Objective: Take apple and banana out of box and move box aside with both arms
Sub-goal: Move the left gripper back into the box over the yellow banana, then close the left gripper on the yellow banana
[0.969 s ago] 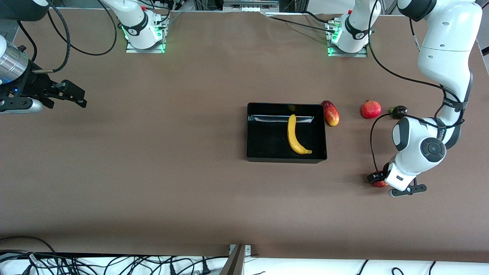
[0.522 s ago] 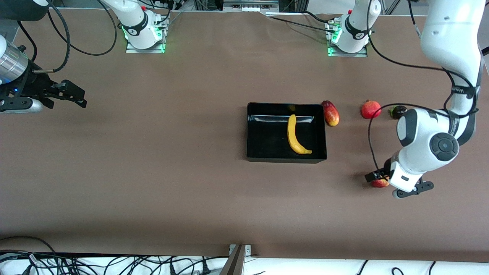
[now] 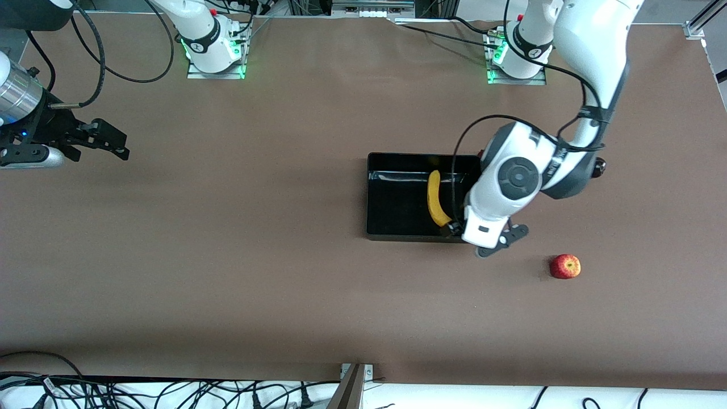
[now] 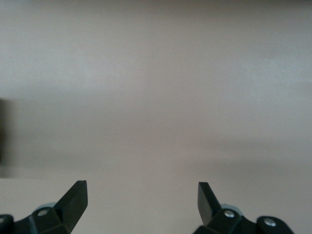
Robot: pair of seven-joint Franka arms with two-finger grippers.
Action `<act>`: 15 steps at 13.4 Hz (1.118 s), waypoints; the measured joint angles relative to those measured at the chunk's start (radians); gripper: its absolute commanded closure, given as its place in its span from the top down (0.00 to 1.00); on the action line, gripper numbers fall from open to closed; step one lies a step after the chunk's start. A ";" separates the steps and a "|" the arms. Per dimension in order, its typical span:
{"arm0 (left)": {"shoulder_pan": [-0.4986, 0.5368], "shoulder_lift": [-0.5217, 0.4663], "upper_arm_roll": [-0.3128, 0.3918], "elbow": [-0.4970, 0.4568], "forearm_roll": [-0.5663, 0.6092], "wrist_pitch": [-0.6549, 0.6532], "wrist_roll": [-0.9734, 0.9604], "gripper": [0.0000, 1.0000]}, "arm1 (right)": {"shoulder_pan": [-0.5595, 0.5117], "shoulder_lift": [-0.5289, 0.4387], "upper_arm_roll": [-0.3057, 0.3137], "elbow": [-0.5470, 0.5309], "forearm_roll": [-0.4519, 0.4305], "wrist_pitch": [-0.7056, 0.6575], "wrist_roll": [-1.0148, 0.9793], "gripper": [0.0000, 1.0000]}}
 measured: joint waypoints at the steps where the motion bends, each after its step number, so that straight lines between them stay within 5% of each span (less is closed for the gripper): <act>1: -0.006 0.002 -0.014 -0.012 0.000 0.000 -0.022 1.00 | 0.000 0.000 0.000 0.000 0.000 0.000 0.000 1.00; 15: -0.010 0.021 -0.094 -0.280 0.110 0.238 -0.186 1.00 | 0.000 0.000 0.000 0.000 0.000 0.000 0.000 1.00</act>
